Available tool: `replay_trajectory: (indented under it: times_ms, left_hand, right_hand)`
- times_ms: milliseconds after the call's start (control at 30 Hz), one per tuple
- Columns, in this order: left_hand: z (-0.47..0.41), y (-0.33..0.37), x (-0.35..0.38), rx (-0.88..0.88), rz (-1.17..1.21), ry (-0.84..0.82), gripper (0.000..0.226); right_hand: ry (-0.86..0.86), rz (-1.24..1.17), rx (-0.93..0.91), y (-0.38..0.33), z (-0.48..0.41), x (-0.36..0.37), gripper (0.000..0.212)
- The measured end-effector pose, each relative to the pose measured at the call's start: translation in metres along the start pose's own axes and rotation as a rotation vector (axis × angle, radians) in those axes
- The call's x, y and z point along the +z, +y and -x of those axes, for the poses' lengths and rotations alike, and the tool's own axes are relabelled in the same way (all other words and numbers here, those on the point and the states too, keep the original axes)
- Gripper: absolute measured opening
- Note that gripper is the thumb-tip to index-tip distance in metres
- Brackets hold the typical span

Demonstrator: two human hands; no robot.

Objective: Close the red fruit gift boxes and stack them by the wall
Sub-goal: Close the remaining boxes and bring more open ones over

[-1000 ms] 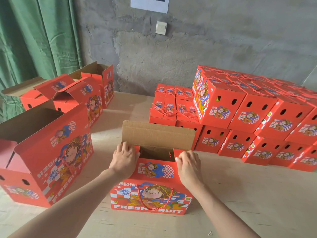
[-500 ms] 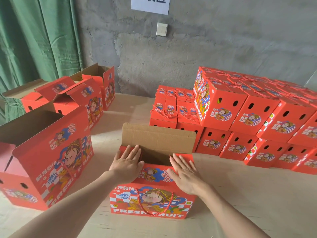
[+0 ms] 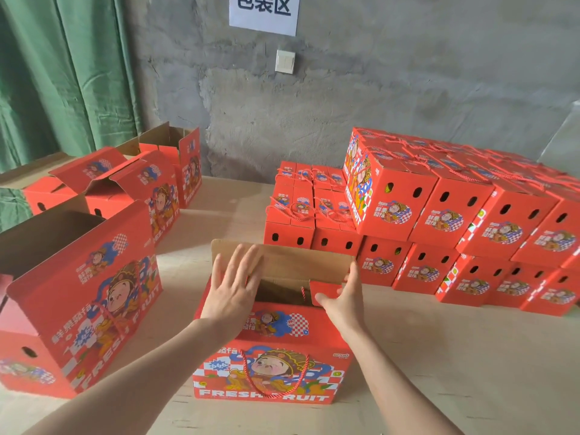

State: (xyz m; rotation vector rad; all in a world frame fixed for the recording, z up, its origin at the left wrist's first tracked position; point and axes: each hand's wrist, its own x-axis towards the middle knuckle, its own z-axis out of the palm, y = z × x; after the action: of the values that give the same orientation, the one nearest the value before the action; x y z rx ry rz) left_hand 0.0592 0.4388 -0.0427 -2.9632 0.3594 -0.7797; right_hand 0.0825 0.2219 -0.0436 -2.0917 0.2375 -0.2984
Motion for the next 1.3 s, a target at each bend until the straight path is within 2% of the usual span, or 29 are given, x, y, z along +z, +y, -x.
replay_trajectory:
  times_ms: [133,167,200,233,300,400,467,567,633,700,767,833,867,933,1033,1133,1300]
  left_hand:
    - [-0.008,-0.006,-0.003,0.032,-0.051,-0.035,0.105]
    - [-0.008,-0.008,-0.001,0.014,-0.044,-0.089,0.101]
    - [-0.007,-0.007,-0.001,0.011,-0.013,-0.123,0.090]
    - [-0.004,-0.007,0.000,0.033,0.025,-0.080,0.074]
    - [0.000,-0.006,0.002,0.098,0.101,0.084,0.047]
    - [0.007,-0.005,0.006,0.135,0.243,0.236,0.054]
    - [0.008,-0.004,0.005,0.156,0.272,0.230,0.054]
    - [0.008,-0.004,0.009,0.203,0.266,0.228,0.044]
    - [0.007,-0.007,0.013,0.208,0.317,0.163,0.031]
    - [0.002,-0.010,0.016,0.179,0.369,-0.029,0.028]
    - [-0.005,-0.016,0.020,0.134,0.348,-0.290,0.044]
    - [-0.016,-0.024,0.020,0.103,0.288,-0.544,0.078]
    - [-0.021,-0.027,0.019,0.080,0.269,-0.638,0.094]
    - [-0.029,-0.033,0.018,0.069,0.220,-0.722,0.115]
    - [-0.032,-0.036,0.019,0.150,0.134,-0.691,0.128]
    - [-0.035,-0.037,0.019,0.206,0.102,-0.664,0.128]
    - [-0.038,-0.037,0.018,0.200,0.119,-0.686,0.132]
  right_hand:
    - [0.035,-0.178,0.016,0.006,0.004,-0.004,0.067]
    - [0.025,-0.216,0.013,0.005,0.005,-0.005,0.063]
    - [0.017,-0.257,0.013,0.003,0.007,-0.006,0.061]
    - [0.019,-0.301,0.009,0.001,0.009,-0.006,0.056]
    - [0.059,-0.335,-0.048,-0.001,0.011,-0.004,0.039]
    - [0.139,-0.193,-0.200,0.000,0.012,-0.004,0.019]
    - [0.155,-0.044,-0.320,0.002,0.015,-0.005,0.011]
    - [0.146,0.323,-0.622,0.010,0.017,-0.010,0.004]
    - [-0.069,0.567,-0.593,0.012,0.015,-0.013,0.024]
    - [-0.397,0.736,-0.491,0.012,0.004,-0.014,0.046]
    - [-0.648,0.850,-0.453,0.005,-0.011,-0.013,0.053]
    - [-0.788,0.917,-0.431,0.000,-0.021,-0.012,0.059]
    - [-0.820,0.940,-0.439,-0.002,-0.024,-0.013,0.063]
    - [-0.828,0.948,-0.486,-0.001,-0.029,-0.016,0.072]
    - [-0.795,0.914,-0.534,0.001,-0.027,-0.018,0.080]
    - [-0.778,0.909,-0.546,0.002,-0.027,-0.016,0.084]
    - [-0.771,0.964,-0.529,-0.004,-0.030,-0.014,0.094]
